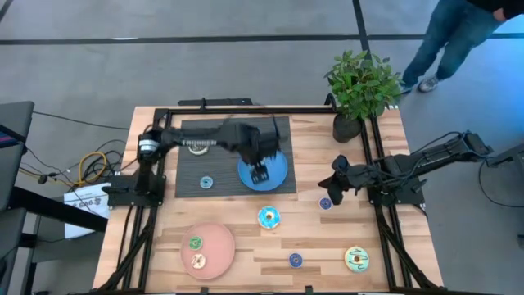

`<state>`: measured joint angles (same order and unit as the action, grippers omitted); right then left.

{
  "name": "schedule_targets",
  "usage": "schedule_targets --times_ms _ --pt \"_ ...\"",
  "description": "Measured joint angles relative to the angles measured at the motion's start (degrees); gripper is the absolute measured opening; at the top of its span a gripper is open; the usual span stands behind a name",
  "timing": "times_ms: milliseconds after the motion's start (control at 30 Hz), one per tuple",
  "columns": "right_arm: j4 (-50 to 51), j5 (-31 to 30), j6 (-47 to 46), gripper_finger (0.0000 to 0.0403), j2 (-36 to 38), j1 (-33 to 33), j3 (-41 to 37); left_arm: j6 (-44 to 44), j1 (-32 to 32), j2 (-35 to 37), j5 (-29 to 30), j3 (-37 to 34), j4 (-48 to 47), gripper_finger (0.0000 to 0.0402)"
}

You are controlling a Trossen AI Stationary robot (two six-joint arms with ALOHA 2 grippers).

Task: Pick & Place donuts
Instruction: Put the large brown donut on the blue plate

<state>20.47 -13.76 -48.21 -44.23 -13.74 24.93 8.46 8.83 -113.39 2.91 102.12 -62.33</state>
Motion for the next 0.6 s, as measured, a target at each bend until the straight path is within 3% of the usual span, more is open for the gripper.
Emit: schedule_targets --times_ms 367,467,600 --pt "-0.4 -6.1 -6.1 0.0000 0.0 4.8 0.0 -18.9 19.7 4.0 -10.1 -1.3 -4.3 0.0251" --pt "-0.4 -6.1 -6.5 0.0000 0.0 6.1 0.0 -19.4 23.9 7.2 -12.9 -6.1 -1.6 0.0251" --pt "-0.5 -6.1 -8.8 0.0000 0.0 7.4 0.0 -18.2 27.7 12.4 -11.2 -16.2 0.9 0.0251"
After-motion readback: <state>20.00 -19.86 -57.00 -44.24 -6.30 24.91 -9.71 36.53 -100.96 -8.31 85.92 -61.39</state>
